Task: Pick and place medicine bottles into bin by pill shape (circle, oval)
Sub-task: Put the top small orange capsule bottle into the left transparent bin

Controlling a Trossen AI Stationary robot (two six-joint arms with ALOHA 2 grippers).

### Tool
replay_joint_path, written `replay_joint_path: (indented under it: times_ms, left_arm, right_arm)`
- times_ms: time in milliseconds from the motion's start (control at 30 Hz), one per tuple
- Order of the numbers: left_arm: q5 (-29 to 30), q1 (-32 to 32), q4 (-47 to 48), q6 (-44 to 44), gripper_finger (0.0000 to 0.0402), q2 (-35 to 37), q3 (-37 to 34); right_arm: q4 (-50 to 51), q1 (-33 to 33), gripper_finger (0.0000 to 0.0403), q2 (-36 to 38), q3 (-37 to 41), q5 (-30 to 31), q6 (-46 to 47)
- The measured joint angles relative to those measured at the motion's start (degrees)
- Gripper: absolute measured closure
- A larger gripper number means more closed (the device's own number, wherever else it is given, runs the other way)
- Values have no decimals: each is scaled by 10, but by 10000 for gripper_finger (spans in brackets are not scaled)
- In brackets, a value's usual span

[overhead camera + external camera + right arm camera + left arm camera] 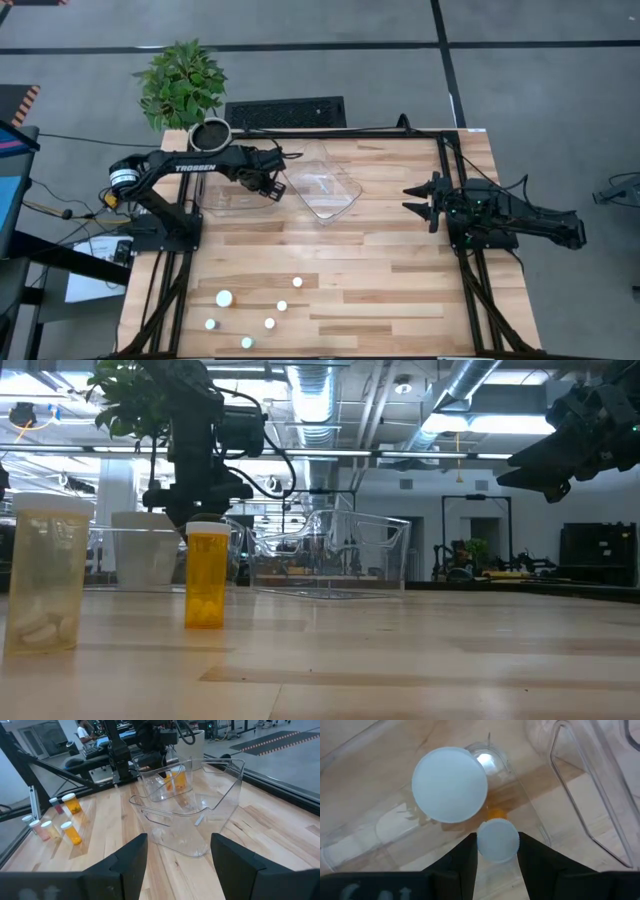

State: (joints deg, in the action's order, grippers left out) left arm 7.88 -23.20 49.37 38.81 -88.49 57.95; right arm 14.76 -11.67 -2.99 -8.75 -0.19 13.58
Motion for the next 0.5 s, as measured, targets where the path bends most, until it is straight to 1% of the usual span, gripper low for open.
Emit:
replay_joint_path:
  times_ms: [500]
  left_arm:
    - [-1,0,0,7,282,0,0]
  right_arm:
    - [0,0,178,0,0,0,0]
